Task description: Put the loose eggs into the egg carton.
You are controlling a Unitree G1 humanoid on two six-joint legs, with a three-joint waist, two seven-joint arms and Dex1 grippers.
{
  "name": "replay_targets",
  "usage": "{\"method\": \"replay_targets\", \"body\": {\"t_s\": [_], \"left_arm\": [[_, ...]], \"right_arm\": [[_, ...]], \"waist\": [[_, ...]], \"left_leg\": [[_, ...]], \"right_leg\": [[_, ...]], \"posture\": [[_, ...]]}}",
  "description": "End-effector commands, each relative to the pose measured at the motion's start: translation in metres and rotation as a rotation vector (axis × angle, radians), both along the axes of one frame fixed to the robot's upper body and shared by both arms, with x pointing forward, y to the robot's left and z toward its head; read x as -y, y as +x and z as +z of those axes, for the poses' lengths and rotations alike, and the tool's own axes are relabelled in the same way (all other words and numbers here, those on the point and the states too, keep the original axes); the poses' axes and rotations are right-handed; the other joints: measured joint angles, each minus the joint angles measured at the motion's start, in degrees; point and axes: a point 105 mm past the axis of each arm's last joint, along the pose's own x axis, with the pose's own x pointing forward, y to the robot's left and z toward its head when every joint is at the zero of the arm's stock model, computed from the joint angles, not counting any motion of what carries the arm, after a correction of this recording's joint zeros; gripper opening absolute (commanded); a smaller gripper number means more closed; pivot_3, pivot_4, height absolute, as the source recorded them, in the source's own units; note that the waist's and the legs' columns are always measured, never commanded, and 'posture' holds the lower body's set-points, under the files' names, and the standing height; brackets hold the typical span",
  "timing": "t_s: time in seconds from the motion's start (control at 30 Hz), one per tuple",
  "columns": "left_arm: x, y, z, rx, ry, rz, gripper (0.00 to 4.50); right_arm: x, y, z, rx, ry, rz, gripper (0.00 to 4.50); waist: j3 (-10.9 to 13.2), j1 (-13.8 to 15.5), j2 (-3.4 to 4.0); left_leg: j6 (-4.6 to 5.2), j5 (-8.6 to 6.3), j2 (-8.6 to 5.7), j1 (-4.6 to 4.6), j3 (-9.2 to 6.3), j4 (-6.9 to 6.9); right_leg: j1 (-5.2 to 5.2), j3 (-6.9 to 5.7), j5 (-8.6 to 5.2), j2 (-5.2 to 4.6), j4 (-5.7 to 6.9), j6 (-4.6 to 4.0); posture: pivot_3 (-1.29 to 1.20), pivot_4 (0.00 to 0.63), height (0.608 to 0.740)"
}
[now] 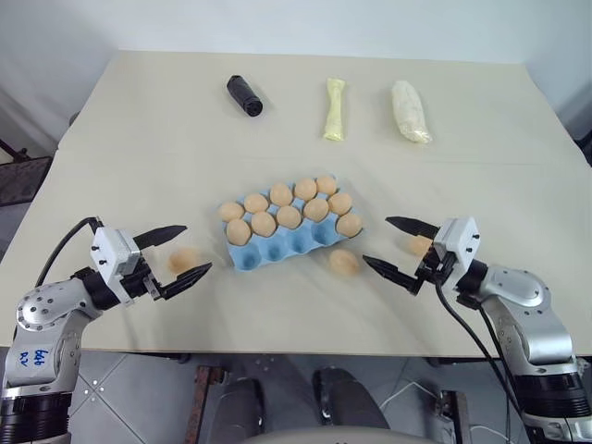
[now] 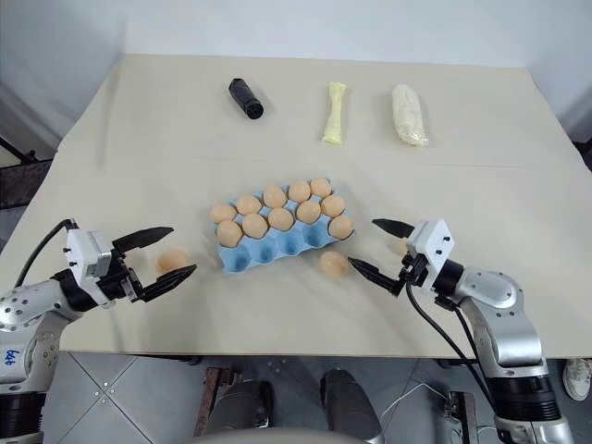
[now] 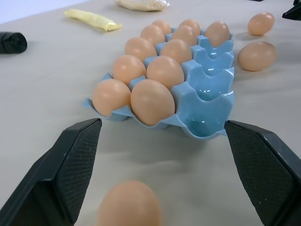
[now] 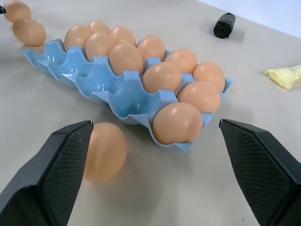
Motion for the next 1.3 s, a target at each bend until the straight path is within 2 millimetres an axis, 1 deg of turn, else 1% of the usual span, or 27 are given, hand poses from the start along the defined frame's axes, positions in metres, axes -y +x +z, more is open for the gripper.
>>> {"method": "replay_targets", "body": {"t_s": [0.03, 0.17, 0.27, 0.3, 0.37, 0.4, 0.47, 0.53, 0.63, 0.73, 0.8, 0.87, 0.9, 0.97, 1.1, 1.2, 1.3], "left_arm": [[0.006, -0.004, 0.005, 0.025, 0.031, -0.027, 4.45], [0.014, -0.003, 0.007, 0.025, -0.015, -0.043, 4.45], [0.025, -0.004, 0.006, 0.033, -0.006, -0.095, 4.45], [0.035, -0.007, 0.004, 0.04, 0.012, -0.144, 4.45], [0.048, -0.01, 0.002, 0.044, 0.029, -0.21, 4.45], [0.051, -0.011, 0.001, 0.043, 0.031, -0.227, 4.45], [0.061, -0.011, -0.001, 0.035, 0.017, -0.263, 4.45], [0.07, -0.014, -0.005, 0.027, 0.029, -0.31, 4.45], [0.075, -0.013, -0.006, 0.025, 0.012, -0.327, 4.45], [0.078, -0.013, -0.005, 0.026, 0.002, -0.341, 4.45], [0.077, -0.012, -0.005, 0.03, 0.005, -0.337, 4.45], [0.077, -0.011, -0.005, 0.033, 0.006, -0.335, 4.45], [0.077, -0.011, -0.005, 0.033, 0.006, -0.335, 4.45], [0.078, -0.012, -0.004, 0.027, 0.003, -0.337, 4.45], [0.073, -0.011, 0.003, 0.033, -0.029, -0.304, 4.45], [0.071, -0.011, 0.004, 0.038, -0.024, -0.292, 4.5], [0.069, -0.014, 0.004, 0.037, -0.025, -0.274, 4.5]], "right_arm": [[0.001, -0.002, 0.013, 0.051, 0.02, -0.011, 4.5], [0.015, -0.002, 0.015, 0.06, 0.029, -0.083, 4.5], [0.032, -0.007, 0.016, 0.066, 0.036, -0.165, 4.5], [0.043, -0.012, 0.011, 0.053, 0.033, -0.212, 4.5], [0.058, -0.02, 0.004, 0.033, 0.026, -0.273, 4.5], [0.062, -0.022, 0.002, 0.027, 0.024, -0.29, 4.5], [0.072, -0.028, -0.01, -0.005, 0.019, -0.333, 4.5], [0.079, -0.033, -0.019, -0.032, 0.013, -0.357, 4.5], [0.082, -0.035, -0.025, -0.047, 0.015, -0.368, 4.5], [0.081, -0.031, -0.027, -0.048, 0.022, -0.362, 4.5], [0.083, -0.02, -0.029, -0.052, 0.02, -0.36, 4.5], [0.087, -0.002, -0.03, -0.057, 0.022, -0.369, 4.5], [0.087, 0.003, -0.031, -0.064, 0.022, -0.363, 4.5], [0.085, 0.011, -0.037, -0.086, 0.009, -0.345, 4.5], [0.084, 0.022, -0.048, -0.134, 0.013, -0.323, 4.5], [0.085, 0.027, -0.054, -0.141, -0.003, -0.314, 3.97], [0.082, 0.028, -0.05, -0.116, 0.015, -0.293, 2.91]], "waist": [[0.0, 0.01, 0.0], [0.0, 0.06, 0.0], [0.0, 0.27, 0.0], [0.0, 0.49, 0.0], [0.0, 1.27, 0.0], [0.0, 1.38, 0.0], [0.0, 1.42, 0.0], [0.0, 1.37, 0.0], [0.01, 1.12, 0.02], [0.01, 1.17, 0.02], [0.01, 1.16, 0.02], [0.01, 0.99, 0.02], [0.03, 1.0, 0.05], [0.04, 1.19, 0.06], [0.05, 1.51, 0.08], [0.05, 1.45, 0.08], [0.05, 1.38, 0.08]], "left_leg": [[0.0, 0.0, 0.0, -0.01, 0.0, 0.0], [0.0, 0.0, 0.0, 0.0, 0.0, 0.01], [0.0, 0.0, 0.0, 0.0, 0.0, 0.01], [0.0, 0.0, -0.01, -0.01, -0.01, 0.01], [0.0, 0.0, -0.03, -0.03, -0.03, -0.01], [0.0, 0.0, -0.03, -0.03, -0.01, -0.02], [0.0, -0.01, -0.04, -0.02, 0.03, 0.0], [0.0, 0.0, -0.04, 0.03, 0.03, 0.02], [-0.02, 0.02, -0.03, 0.14, 0.08, 0.01], [-0.05, 0.07, -0.02, 0.17, 0.08, 0.03], [-0.04, 0.08, -0.02, 0.16, 0.07, 0.07], [-0.04, 0.08, -0.03, 0.16, 0.1, 0.11], [-0.03, 0.08, -0.02, 0.18, 0.13, 0.15], [0.0, 0.09, -0.02, 0.16, 0.09, 0.18], [0.01, 0.08, 0.0, 0.06, 0.03, 0.17], [0.06, 0.05, 0.0, 0.0, 0.04, 0.24], [0.08, 0.04, 0.0, 0.01, 0.05, 0.28]], "right_leg": [[0.0, 0.0, 0.0, 0.0, 0.0, 0.0], [0.01, 0.0, 0.0, 0.0, 0.0, 0.0], [0.02, 0.0, 0.0, 0.0, 0.0, 0.0], [0.02, -0.01, 0.0, 0.0, -0.01, 0.0], [0.04, -0.02, 0.0, -0.01, -0.06, 0.0], [0.04, -0.01, 0.0, 0.0, -0.09, 0.0], [0.04, 0.02, 0.0, 0.0, -0.09, 0.0], [0.07, 0.03, 0.0, 0.02, -0.06, 0.0], [0.12, 0.11, 0.0, 0.08, -0.01, -0.01], [0.12, 0.12, 0.02, 0.1, 0.06, -0.03], [0.12, 0.12, 0.03, 0.1, 0.08, -0.05], [0.13, 0.14, 0.06, 0.1, 0.07, -0.03], [0.14, 0.17, 0.1, 0.1, 0.06, -0.02], [0.13, 0.14, 0.11, 0.09, 0.08, -0.01], [0.07, 0.06, 0.11, 0.09, 0.05, -0.01], [0.08, 0.05, 0.11, 0.06, 0.02, -0.01], [0.1, 0.05, 0.11, 0.05, 0.03, -0.01]], "posture": [[0.0, 0.15, 0.74], [0.0, 0.15, 0.74], [0.0, 0.15, 0.74], [0.0, 0.15, 0.74], [0.0, 0.15, 0.74], [0.0, 0.15, 0.74], [0.0, 0.15, 0.74], [0.0, 0.15, 0.74], [0.0, 0.15, 0.74], [0.0, 0.15, 0.74], [0.0, 0.15, 0.74], [0.0, 0.15, 0.74], [0.0, 0.15, 0.74], [0.0, 0.15, 0.74], [0.0, 0.15, 0.74], [0.0, 0.15, 0.74], [0.0, 0.15, 0.74]]}}
